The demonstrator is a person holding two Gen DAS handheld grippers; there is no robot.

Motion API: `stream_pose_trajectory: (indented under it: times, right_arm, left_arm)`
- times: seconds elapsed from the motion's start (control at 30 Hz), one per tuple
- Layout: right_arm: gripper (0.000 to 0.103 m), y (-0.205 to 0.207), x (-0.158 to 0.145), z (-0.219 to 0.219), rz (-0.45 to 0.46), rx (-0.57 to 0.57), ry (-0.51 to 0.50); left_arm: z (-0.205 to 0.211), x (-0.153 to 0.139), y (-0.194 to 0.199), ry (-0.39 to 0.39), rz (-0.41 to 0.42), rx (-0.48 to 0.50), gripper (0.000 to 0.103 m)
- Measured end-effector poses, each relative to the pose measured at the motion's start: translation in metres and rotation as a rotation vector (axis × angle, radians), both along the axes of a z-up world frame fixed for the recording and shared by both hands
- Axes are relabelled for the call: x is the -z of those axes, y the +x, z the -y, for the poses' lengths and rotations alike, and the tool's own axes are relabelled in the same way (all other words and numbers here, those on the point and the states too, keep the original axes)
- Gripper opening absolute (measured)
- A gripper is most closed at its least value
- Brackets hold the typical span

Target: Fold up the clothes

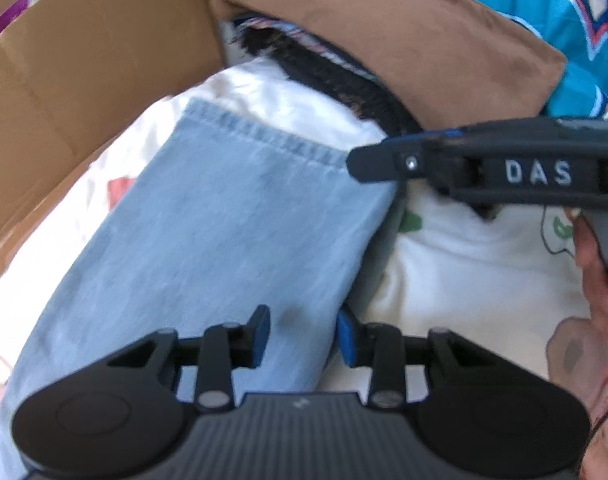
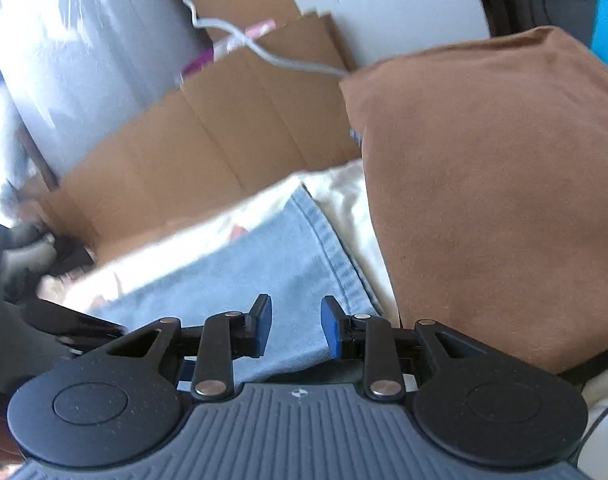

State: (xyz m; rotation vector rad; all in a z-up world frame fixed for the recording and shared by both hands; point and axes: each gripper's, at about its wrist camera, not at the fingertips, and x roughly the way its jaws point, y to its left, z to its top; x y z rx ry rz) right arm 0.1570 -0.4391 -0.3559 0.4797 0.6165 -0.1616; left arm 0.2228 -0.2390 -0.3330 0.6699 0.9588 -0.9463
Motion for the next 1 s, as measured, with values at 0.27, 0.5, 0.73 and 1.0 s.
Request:
stream_pose_trajectory:
  times: [0.27, 0.5, 0.73, 1.0]
  right_arm:
    - [0.033, -0.004, 0.023, -0.014, -0.148, -0.018, -0.043]
    - [0.034, -0.017, 0.011, -0.019, -0.163, -0.01, -0.006]
    - [0.036, -0.04, -0.036, -0.025, -0.176, -0.077, -0.04]
    - [0.04, -0.051, -0.096, -0.039, -0.195, -0.154, -0.093]
  left_arm:
    - [-0.024, 0.002, -0.007, 0.062, 0.037, 0.036, 0.039]
    - [-0.048, 0.001, -0.016, 0.105, 0.078, 0.037, 0.04]
    - [-0.093, -0.004, -0.026, 0.1, 0.104, -0.053, 0.039]
    - [-0.152, -0.007, -0.041, 0.09, 0.112, -0.19, 0.039]
